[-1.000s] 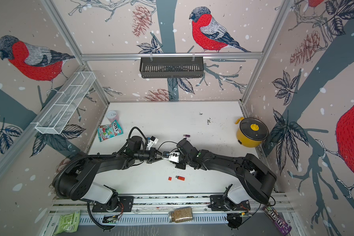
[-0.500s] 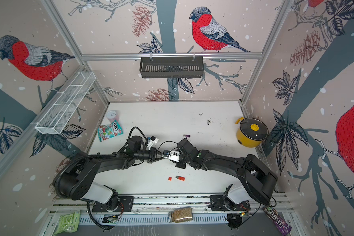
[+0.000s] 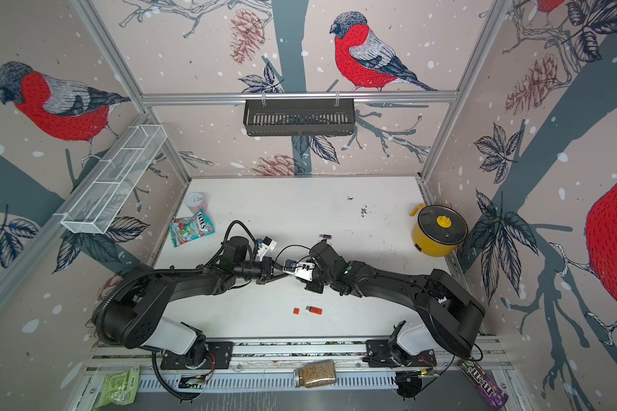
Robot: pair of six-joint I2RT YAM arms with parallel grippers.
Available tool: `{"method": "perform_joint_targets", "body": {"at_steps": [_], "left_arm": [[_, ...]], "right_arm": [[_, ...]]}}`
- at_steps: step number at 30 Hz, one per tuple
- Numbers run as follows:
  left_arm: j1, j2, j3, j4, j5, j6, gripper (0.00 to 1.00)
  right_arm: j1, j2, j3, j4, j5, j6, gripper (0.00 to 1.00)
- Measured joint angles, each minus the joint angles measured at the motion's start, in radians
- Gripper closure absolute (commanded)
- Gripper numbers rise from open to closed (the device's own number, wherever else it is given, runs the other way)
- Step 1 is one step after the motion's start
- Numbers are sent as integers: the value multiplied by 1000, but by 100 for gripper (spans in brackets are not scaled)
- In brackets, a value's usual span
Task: Close the usb drive cover
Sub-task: Close the cover of the USB drive.
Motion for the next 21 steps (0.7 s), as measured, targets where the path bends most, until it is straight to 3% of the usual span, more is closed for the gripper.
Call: {"method": "perform_joint_targets", "body": {"at_steps": [21], "left_arm": [[-4, 2, 11, -2, -8, 10, 92]], "right_arm": [[-21, 45, 78, -65, -65, -23, 82]]}}
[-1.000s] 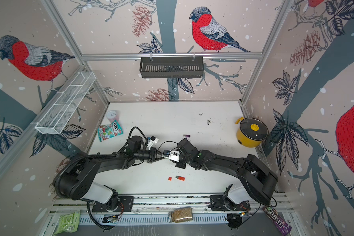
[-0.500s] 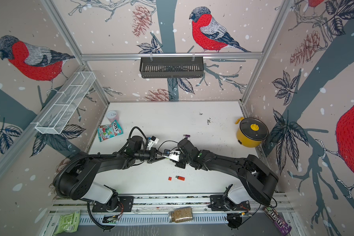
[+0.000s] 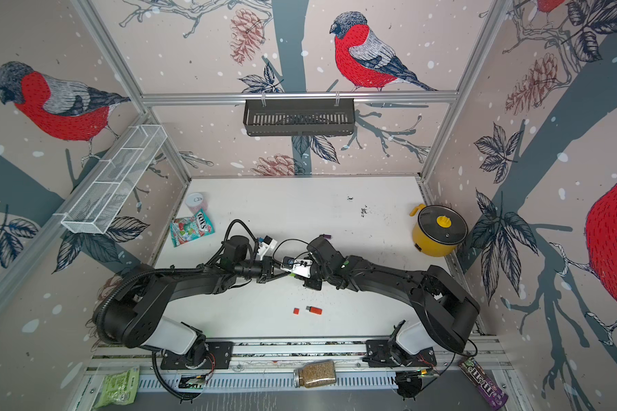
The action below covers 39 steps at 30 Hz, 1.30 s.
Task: Close the usb drive cover
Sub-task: Close the cover of the USB drive, then place the USB drive at the center of the board.
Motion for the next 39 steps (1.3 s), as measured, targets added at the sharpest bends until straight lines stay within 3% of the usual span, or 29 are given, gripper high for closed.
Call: {"method": "perform_joint_targets", "body": {"at_steps": [15, 26, 28, 33, 39], "left_arm": [[-11, -10, 10, -1, -21, 7, 92], [-18, 17, 43, -45, -38, 31, 90], [-19, 18, 64, -77, -42, 51, 86], [-20, -2, 121, -175, -45, 111, 56], [29, -93, 115, -227, -67, 154, 48]], "right_arm": [[-55, 19, 33, -23, -112, 1, 82], [-51, 43, 63, -71, -84, -2, 81], [-52, 42, 62, -70, -74, -1, 81], [-62, 3, -10, 30, -92, 1, 80], [-124, -23, -77, 45, -77, 1, 79]]}}
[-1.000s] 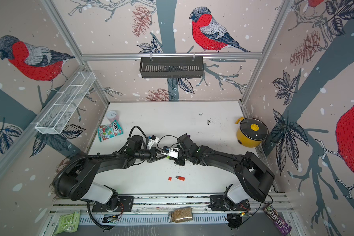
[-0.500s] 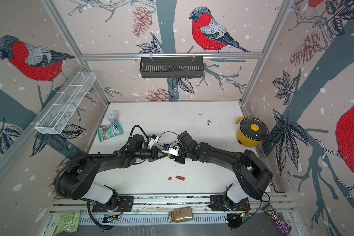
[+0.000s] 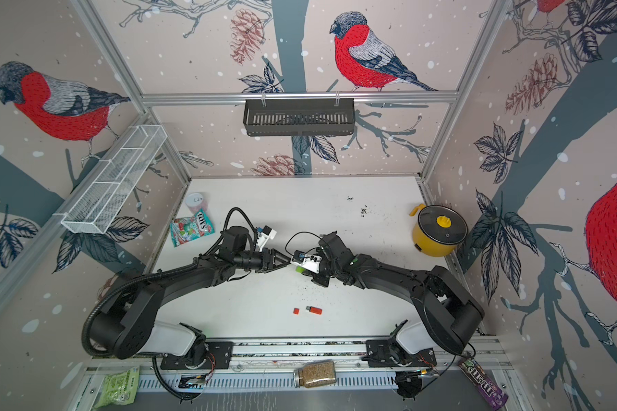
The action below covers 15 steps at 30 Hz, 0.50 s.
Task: Close the usb drive cover
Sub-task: Place the USB drive at the center of the board.
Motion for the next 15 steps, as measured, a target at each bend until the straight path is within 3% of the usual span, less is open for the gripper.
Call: {"method": "perform_joint_targets", "body": {"at_steps": [15], "left_arm": [[16, -24, -62, 0, -26, -2, 47]], "right_arm": [[-59, 78, 35, -58, 101, 3, 77]]}}
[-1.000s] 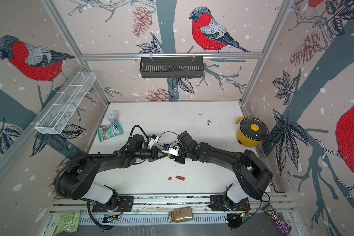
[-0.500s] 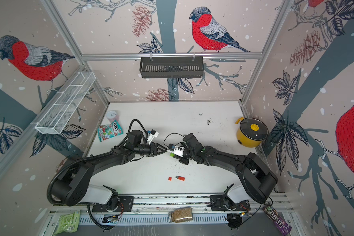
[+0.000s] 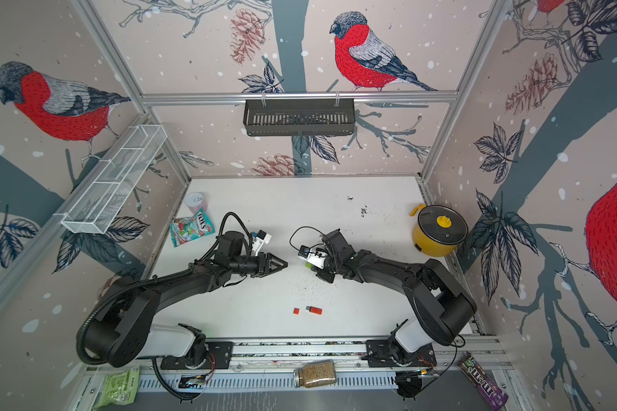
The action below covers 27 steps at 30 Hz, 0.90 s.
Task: Close the usb drive cover
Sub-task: Place the USB drive at the center of the board.
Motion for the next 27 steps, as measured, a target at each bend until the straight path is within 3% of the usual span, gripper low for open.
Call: {"method": "perform_joint_targets", "body": {"at_steps": [20, 27], "left_arm": [[0, 23, -6, 0, -2, -16, 48], [0, 23, -9, 0, -3, -16, 48]], "right_arm": [[0, 110, 70, -52, 50, -8, 74], [0, 100, 70, -54, 66, -8, 65]]}}
